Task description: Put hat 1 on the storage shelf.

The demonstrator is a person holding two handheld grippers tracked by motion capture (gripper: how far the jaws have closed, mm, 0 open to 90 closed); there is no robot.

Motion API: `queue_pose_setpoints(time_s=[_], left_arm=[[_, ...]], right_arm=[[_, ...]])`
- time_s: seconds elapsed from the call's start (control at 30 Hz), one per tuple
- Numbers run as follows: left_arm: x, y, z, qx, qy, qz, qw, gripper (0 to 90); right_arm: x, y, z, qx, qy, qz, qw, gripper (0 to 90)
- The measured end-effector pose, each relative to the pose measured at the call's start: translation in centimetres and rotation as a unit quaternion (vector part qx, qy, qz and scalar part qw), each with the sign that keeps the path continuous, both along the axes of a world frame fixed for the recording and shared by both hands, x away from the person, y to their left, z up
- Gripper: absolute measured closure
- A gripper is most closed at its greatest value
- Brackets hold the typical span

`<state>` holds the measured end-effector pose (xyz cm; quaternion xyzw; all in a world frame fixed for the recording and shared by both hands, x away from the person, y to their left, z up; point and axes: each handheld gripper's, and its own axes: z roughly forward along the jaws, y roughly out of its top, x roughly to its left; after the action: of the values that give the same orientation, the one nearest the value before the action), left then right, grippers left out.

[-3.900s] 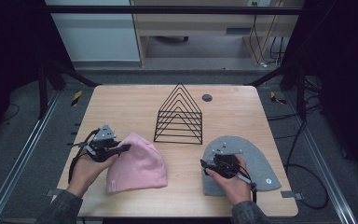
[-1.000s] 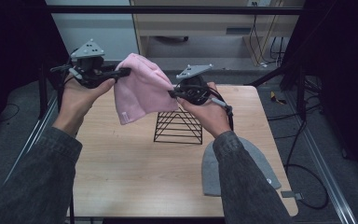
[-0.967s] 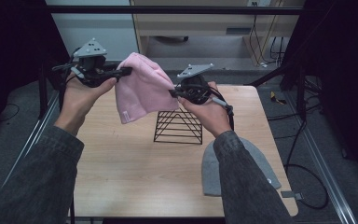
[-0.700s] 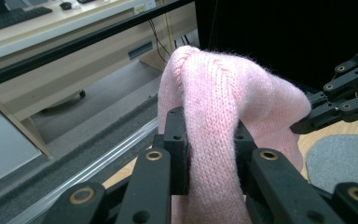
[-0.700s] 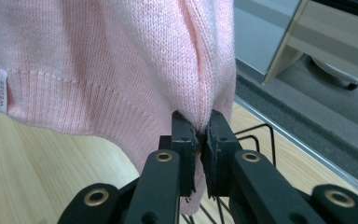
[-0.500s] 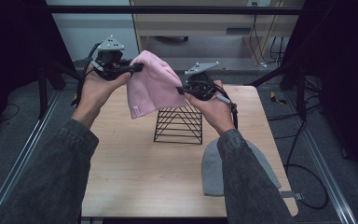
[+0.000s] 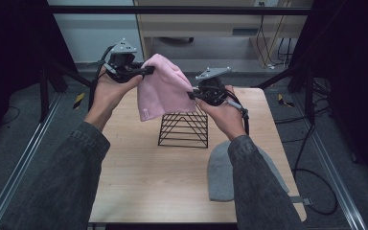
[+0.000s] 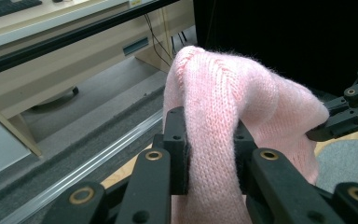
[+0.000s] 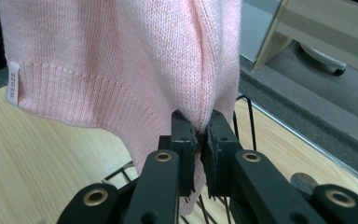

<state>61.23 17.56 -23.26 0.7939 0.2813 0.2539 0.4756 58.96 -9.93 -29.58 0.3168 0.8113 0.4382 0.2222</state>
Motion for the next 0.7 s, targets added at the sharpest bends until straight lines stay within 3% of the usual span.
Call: queue_pose_setpoints(time_s=[0.7], left_arm=[[-0.4,-2.2,-1.3,0.0,0.003,-0.022,0.9997,74.2]], right_arm=[[-1.0,-2.2,-2.1,-0.008,-0.016,-0.014,0.9998,84.2]])
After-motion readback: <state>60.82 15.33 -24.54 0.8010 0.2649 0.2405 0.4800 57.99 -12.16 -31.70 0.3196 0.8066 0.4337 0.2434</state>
